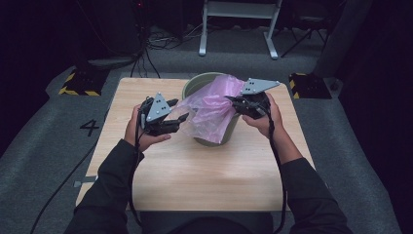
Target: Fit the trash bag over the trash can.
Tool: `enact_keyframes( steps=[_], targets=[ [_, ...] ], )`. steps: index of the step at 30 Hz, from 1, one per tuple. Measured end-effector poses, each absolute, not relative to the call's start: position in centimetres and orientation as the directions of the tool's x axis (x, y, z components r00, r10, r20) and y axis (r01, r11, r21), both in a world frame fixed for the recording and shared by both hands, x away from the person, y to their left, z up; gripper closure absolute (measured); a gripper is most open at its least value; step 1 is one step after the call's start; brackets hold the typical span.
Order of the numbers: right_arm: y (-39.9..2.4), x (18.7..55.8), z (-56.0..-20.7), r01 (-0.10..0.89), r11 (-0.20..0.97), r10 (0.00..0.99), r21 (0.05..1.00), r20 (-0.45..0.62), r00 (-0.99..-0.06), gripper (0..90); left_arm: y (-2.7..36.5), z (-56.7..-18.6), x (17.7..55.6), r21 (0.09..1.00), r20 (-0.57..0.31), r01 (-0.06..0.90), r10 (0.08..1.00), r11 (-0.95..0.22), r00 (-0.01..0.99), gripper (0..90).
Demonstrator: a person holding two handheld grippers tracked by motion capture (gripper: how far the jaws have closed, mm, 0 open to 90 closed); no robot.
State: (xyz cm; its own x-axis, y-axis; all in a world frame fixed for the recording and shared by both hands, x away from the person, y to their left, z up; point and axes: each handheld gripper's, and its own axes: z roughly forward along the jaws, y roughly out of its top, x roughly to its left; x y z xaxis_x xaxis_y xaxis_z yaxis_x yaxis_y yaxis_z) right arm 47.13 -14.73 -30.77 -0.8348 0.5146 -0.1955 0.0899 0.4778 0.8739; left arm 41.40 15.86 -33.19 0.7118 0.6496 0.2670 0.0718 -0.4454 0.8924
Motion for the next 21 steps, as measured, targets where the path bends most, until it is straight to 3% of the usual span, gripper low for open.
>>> enact_keyframes(
  steps=[3, 6, 8, 13, 16, 21],
  targets=[
    [-15.0, 47.0, -30.8, 0.088, 0.476, 0.519, 0.875, -0.199, -0.831, 84.8, 15.3, -33.2, 42.0, 0.884, 0.281, 0.054, 0.619, -0.465, 0.733, 73.3],
    [-15.2, 46.8, -30.8, 0.090, 0.477, 0.527, 0.874, -0.203, -0.825, 77.2, 14.7, -33.2, 42.1, 0.877, 0.293, 0.048, 0.610, -0.478, 0.736, 84.9],
    [-15.3, 46.6, -30.8, 0.090, 0.484, 0.536, 0.870, -0.214, -0.817, 62.6, 14.4, -33.3, 42.2, 0.874, 0.297, 0.044, 0.603, -0.485, 0.740, 88.5],
    [-16.0, 45.7, -30.7, 0.099, 0.461, 0.564, 0.882, -0.206, -0.800, 43.8, 14.1, -33.4, 42.1, 0.877, 0.287, 0.052, 0.608, -0.478, 0.740, 89.4],
    [-16.8, 44.7, -30.4, 0.090, 0.433, 0.577, 0.897, -0.199, -0.792, 40.7, 14.0, -33.4, 42.1, 0.878, 0.283, 0.060, 0.615, -0.475, 0.736, 89.5],
    [-18.2, 42.4, -30.3, 0.075, 0.394, 0.588, 0.916, -0.188, -0.786, 44.1, 13.8, -33.5, 42.0, 0.882, 0.273, 0.069, 0.624, -0.467, 0.732, 89.6]
  ],
)
